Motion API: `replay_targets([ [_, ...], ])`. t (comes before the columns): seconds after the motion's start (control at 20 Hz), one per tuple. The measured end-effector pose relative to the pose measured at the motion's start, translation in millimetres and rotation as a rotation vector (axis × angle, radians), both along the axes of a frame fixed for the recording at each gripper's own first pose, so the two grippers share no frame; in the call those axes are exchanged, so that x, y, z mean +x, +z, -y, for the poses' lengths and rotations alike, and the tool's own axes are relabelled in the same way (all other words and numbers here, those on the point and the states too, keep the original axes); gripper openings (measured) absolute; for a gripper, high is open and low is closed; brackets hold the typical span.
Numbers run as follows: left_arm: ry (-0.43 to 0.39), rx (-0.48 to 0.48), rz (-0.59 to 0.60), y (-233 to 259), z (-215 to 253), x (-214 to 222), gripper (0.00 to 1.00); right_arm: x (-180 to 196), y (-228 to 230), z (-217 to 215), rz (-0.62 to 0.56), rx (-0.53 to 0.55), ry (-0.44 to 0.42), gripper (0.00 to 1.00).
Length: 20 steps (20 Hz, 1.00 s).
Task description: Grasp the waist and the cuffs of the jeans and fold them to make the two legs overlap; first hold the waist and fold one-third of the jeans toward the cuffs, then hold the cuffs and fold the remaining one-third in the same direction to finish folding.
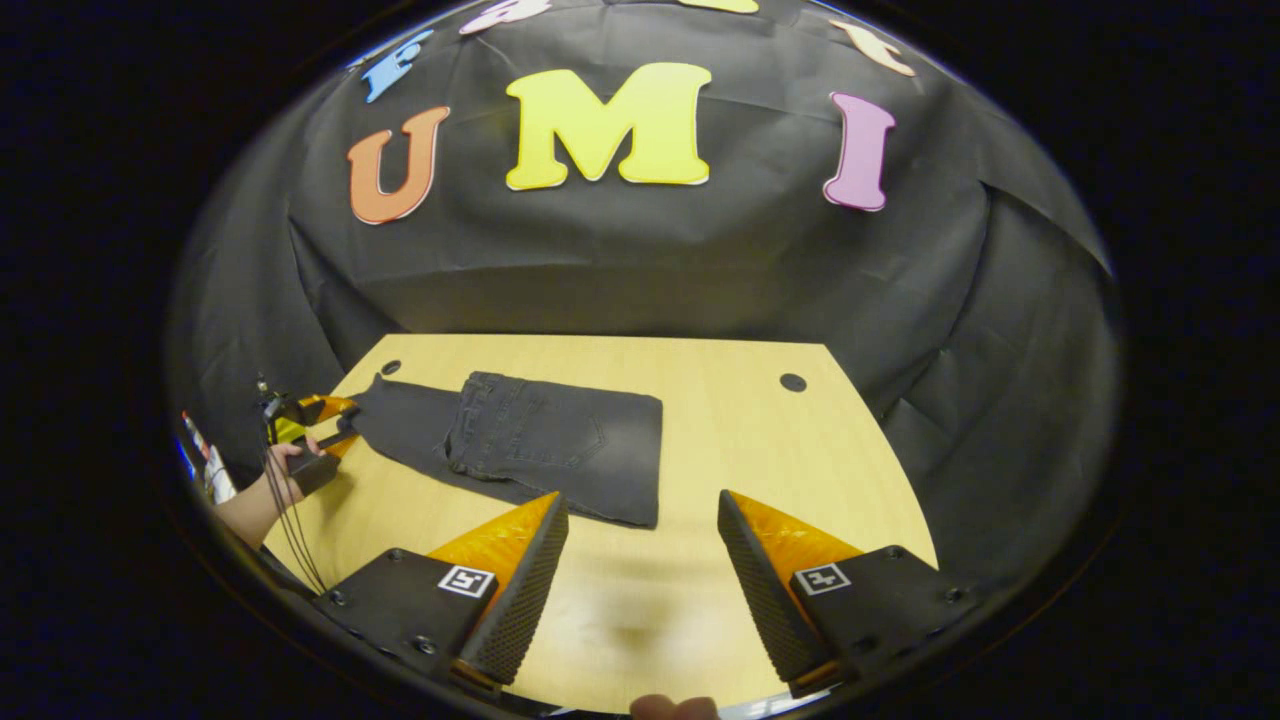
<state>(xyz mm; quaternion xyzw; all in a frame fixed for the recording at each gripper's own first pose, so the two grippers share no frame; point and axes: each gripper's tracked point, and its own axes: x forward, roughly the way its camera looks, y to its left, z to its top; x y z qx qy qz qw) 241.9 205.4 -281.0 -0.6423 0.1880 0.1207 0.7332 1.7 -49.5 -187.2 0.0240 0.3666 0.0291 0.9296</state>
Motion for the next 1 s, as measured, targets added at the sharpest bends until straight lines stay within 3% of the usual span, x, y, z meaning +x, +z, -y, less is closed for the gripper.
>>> replay_targets([
  [0.05,0.018,-0.014,-0.010,-4.5,-2.6,-0.8,0.46,-4.0,0.7,5.5,0.000,-0.001,-0.007,0.93],
  [0.1,0.025,-0.033,-0.014,-7.4,-2.0,-2.5,0.60,-8.9,0.2,11.0,-0.003,-0.001,-0.014,0.93],
  [0.15,0.033,-0.045,-0.015,-7.6,-1.5,-3.1,0.28,-11.0,0.4,13.5,-0.006,0.002,-0.024,0.93],
  [0.2,0.030,-0.048,-0.014,-6.3,1.0,-6.1,0.36,-12.0,-1.3,16.1,-0.010,0.009,-0.035,0.93],
  [0.25,0.025,-0.037,-0.016,-4.3,1.3,-6.1,0.21,-13.5,-2.0,21.9,-0.010,0.018,-0.048,0.93],
  [0.35,0.009,-0.009,0.005,5.3,2.6,-5.9,0.14,-19.4,-0.6,30.4,-0.004,0.031,-0.072,0.90],
  [0.65,-0.078,0.167,0.113,93.2,29.4,3.1,0.10,-29.7,29.3,52.9,0.128,-0.052,-0.116,0.90],
  [0.7,-0.096,0.193,0.140,113.7,39.7,4.2,0.10,-31.7,35.5,54.3,0.152,-0.061,-0.115,0.95],
  [0.85,-0.153,0.246,0.210,168.2,86.8,6.5,0.10,-47.7,42.1,51.1,0.183,-0.041,-0.117,0.92],
  [1.0,-0.256,0.362,0.275,207.4,147.2,4.6,0.10,-70.1,40.6,56.5,0.176,-0.030,-0.151,0.95],
])
